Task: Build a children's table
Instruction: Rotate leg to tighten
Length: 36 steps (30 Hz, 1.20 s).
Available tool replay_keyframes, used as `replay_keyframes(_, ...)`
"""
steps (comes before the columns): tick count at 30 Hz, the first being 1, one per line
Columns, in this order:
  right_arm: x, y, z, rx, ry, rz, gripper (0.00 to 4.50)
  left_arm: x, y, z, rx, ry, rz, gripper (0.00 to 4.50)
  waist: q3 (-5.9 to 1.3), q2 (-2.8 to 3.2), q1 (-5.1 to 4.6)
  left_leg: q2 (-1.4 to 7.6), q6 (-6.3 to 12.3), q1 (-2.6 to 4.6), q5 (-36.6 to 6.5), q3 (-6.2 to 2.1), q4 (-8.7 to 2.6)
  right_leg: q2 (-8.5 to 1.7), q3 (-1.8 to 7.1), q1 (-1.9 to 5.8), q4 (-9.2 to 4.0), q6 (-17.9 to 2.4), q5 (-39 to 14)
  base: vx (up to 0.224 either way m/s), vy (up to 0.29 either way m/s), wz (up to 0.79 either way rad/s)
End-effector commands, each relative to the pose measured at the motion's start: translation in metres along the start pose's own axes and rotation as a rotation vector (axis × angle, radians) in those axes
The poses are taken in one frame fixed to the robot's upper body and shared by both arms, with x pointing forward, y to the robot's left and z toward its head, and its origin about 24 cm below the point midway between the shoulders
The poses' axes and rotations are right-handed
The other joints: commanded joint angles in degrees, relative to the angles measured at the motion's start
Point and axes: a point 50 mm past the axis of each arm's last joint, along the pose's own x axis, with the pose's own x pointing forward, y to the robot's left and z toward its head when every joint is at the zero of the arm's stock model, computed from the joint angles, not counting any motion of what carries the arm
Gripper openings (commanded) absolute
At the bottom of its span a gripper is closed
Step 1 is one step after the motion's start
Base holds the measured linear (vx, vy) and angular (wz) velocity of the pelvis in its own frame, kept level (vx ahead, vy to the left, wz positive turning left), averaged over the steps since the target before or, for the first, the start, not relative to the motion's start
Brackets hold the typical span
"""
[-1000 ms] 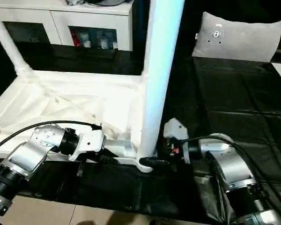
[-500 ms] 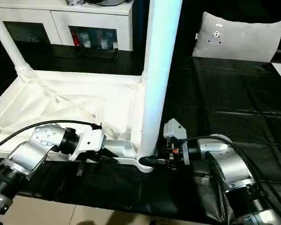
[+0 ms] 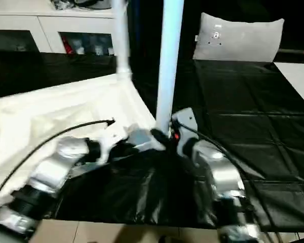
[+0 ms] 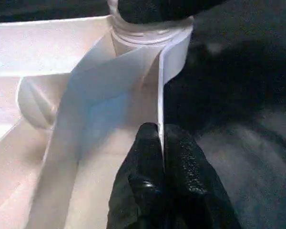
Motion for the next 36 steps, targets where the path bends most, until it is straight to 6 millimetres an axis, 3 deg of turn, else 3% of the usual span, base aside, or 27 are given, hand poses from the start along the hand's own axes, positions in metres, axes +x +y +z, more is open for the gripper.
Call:
replay_keyframes(1,0.012,0.018,-0.011,0.033,0.047,0.013,2.61,0.013,-0.013,0.031,0.003,-0.126,0.035,0.0,-3.68,-0.64,0.34,0.52,3.3,-1.66,-1.92,1.07,-3.89,-3.35,2.98,4.41,-5.58,-5.17,-21.9,0.0,0.0,0.0)
replay_keyframes(3,0.013,0.019,-0.01,0.023,0.026,0.015,3.17,0.014,-0.016,0.034,0.017,-0.135,0.035,0.0,-3.86,-0.58,0.46,0.78,4.33,-1.78,-0.79,0.99,-3.85,-3.34,3.19,4.56,-5.05,-6.27,-17.47,0.0,0.0,0.0)
replay_keyframes(7,0.011,0.018,-0.004,0.056,-0.022,0.039,3.58,0.013,-0.016,0.033,0.047,-0.118,0.028,0.0,-4.0,-0.39,0.6,0.7,6.16,-1.85,0.68,1.04,-3.72,-3.33,3.28,4.67,-4.6,-8.16,-12.6,0.0,0.0,0.0)
replay_keyframes(17,-0.018,-0.005,0.0,-0.095,-0.05,0.196,4.42,-0.006,-0.001,0.013,0.143,-0.053,-0.056,0.0,-3.61,-0.6,0.53,0.76,7.03,-1.94,-1.34,1.06,-3.81,-3.37,3.24,4.7,-5.03,-7.88,-15.06,0.0,0.0,0.0)
replay_keyframes(23,-0.041,-0.025,0.002,-0.175,-0.007,0.333,4.42,-0.02,0.001,0.001,0.219,-0.012,-0.214,0.0,-3.6,-0.49,0.73,0.85,7.81,-1.83,-1.43,1.06,-3.72,-3.32,3.24,4.68,-4.89,-8.46,-14.84,0.0,0.0,0.0)
replay_keyframes(27,-0.056,-0.026,0.003,-0.234,0.055,0.504,4.42,-0.031,0.001,-0.008,0.299,0.022,-0.366,0.0,-3.5,-0.37,1.31,1.03,8.86,-1.67,-1.97,0.97,-3.78,-3.38,3.26,4.63,-4.97,-8.8,-15.17,0.0,0.0,0.0)
replay_keyframes(28,-0.058,-0.026,0.003,-0.245,0.064,0.53,4.42,-0.033,0.002,-0.009,0.308,0.033,-0.387,0.0,-3.47,-0.63,1.35,1.17,8.92,-1.68,-1.78,1.03,-3.81,-3.35,3.34,4.55,-4.82,-8.98,-14.48,0.0,0.0,0.0)
replay_keyframes(36,-0.068,-0.025,0.003,-0.321,0.13,0.719,4.42,-0.039,0.003,-0.008,0.389,0.048,-0.541,0.0,-3.47,-0.85,2.2,1.33,8.42,-1.43,-1.81,1.18,-3.84,-3.59,3.38,4.49,-4.81,-9.68,-15.39,0.0,0.0,0.0)
